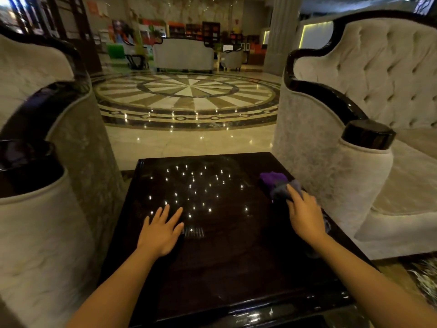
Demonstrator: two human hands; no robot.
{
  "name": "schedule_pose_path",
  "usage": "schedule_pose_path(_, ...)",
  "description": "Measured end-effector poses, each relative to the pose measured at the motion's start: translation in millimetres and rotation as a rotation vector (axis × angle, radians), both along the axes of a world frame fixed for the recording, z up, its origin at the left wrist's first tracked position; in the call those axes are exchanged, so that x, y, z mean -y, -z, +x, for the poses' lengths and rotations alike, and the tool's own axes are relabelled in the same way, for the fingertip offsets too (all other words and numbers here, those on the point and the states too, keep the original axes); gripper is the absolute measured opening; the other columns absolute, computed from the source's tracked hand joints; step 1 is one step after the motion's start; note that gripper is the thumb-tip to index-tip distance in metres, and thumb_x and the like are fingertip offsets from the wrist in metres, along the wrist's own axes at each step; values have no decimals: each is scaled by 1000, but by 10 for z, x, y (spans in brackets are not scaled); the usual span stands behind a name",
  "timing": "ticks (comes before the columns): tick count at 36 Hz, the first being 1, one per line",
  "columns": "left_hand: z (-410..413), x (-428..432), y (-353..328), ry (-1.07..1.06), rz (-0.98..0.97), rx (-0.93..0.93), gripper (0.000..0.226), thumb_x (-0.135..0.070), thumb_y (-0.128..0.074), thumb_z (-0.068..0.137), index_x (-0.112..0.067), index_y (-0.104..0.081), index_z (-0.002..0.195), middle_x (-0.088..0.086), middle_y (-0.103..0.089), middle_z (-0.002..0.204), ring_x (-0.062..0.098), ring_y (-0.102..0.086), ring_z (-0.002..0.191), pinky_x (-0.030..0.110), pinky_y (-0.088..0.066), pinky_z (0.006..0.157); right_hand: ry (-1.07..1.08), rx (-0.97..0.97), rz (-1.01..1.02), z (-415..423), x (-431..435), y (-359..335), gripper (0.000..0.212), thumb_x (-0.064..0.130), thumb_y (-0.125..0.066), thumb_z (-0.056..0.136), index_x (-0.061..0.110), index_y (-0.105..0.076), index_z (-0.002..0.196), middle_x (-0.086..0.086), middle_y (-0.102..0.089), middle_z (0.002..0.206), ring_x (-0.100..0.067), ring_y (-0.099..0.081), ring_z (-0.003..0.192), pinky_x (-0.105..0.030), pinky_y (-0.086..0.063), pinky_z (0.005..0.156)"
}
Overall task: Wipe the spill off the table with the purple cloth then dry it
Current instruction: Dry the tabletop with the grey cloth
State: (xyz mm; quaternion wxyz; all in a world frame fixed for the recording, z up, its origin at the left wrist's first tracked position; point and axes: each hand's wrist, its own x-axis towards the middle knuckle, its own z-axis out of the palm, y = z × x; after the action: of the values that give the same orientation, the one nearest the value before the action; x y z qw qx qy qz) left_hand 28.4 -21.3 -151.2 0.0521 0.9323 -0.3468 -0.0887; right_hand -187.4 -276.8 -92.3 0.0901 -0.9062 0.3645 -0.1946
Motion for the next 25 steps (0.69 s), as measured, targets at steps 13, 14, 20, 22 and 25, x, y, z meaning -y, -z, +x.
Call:
schedule_pose_path(13, -125, -319, 89, -40, 41, -55, 53, -48, -13, 96, -34, 2, 145, 2, 10, 157, 19, 12, 144, 41, 4, 117, -411, -313, -153, 1348, -309, 143, 47, 26, -35, 97, 24, -21, 142, -13, -28, 148, -34, -34, 125, -43, -35, 99)
schedule_pose_path(14, -126, -325, 104, -39, 33, -51, 53, -48, -13, 96, -34, 2, 145, 2, 10, 157, 19, 12, 144, 41, 4, 117, -422, -345, -141, 1398, -306, 194, 47, 28, -34, 97, 26, -20, 142, -12, -26, 150, -34, -32, 127, -43, -34, 101)
schedule_pose_path(20, -102, -332, 145, -36, 14, -42, 53, -49, -13, 96, -35, 1, 145, 0, 10, 157, 18, 14, 143, 41, 7, 116, -427, -456, 65, 1513, -326, 486, 49, 46, -26, 95, 39, -13, 142, -7, -11, 157, -31, -16, 141, -47, -17, 114)
schedule_pose_path(22, -94, -331, 154, -33, 15, -41, 53, -49, -13, 96, -35, 1, 145, 0, 10, 157, 18, 14, 143, 41, 7, 116, -413, -450, 94, 1528, -319, 506, 48, 48, -26, 95, 41, -15, 141, -6, -11, 157, -30, -16, 141, -48, -17, 113)
schedule_pose_path(25, -92, -329, 159, -32, 11, -40, 53, -48, -14, 96, -35, 1, 145, 0, 9, 157, 17, 14, 143, 41, 7, 116, -404, -442, 137, 1534, -313, 503, 46, 49, -27, 95, 43, -19, 139, -5, -14, 156, -30, -17, 141, -49, -18, 112)
